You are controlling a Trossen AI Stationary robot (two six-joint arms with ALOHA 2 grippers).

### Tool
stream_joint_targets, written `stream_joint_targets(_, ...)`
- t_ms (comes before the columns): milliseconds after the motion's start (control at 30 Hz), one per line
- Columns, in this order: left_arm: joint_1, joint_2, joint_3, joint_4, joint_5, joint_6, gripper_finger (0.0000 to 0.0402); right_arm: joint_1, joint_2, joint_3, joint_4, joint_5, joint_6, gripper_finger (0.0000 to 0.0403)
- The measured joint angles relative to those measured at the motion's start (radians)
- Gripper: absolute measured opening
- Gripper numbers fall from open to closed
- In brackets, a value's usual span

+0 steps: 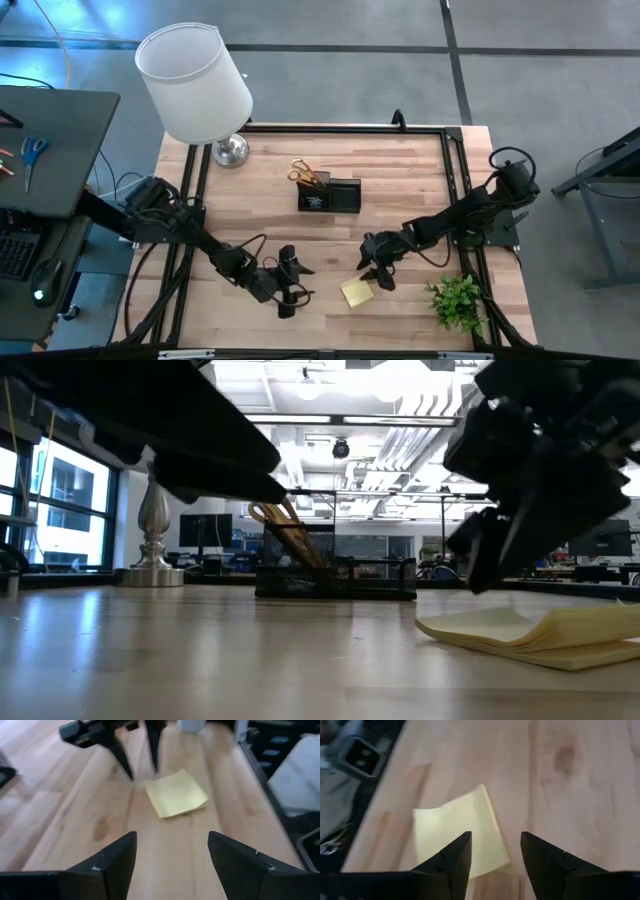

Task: Pick and place office supplies into organizer
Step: Put the yellow sticky notes into the black desk organizer

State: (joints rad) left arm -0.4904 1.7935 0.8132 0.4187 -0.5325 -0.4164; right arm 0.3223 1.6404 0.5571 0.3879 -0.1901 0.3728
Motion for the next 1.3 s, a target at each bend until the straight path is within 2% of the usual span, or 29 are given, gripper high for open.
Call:
stream_joint_targets(133,0.0,0.0,-0.073,0.164,0.071,0.036,0.0232,0.023,0.031,0.0,0.003,0.083,0.037,0.0159)
stream_joint_targets(400,0.017,0.0,-0.172,0.429,0.244,0.166,0.0232,0.039,0.074,0.0,0.09,0.068,0.119,0.0143)
stream_joint_targets(700,0.087,0.0,-0.185,0.445,0.328,0.134,0.0232,0.086,0.108,0.002,0.108,0.089,0.169,0.014)
stream_joint_targets(867,0.086,0.0,-0.185,0.442,0.331,0.132,0.0232,0.093,0.112,0.003,0.112,0.105,0.169,0.014)
stream_joint_targets(1067,0.085,0.0,-0.185,0.436,0.331,0.123,0.0232,0.093,0.114,0.002,0.118,0.067,0.169,0.0138)
stream_joint_targets(1167,0.085,0.0,-0.185,0.421,0.331,0.12,0.0232,0.093,0.114,0.002,0.116,0.059,0.159,0.0128)
stream_joint_targets(1300,0.085,0.0,-0.185,0.416,0.308,0.117,0.0232,0.093,0.114,0.001,0.11,0.058,0.139,0.0093)
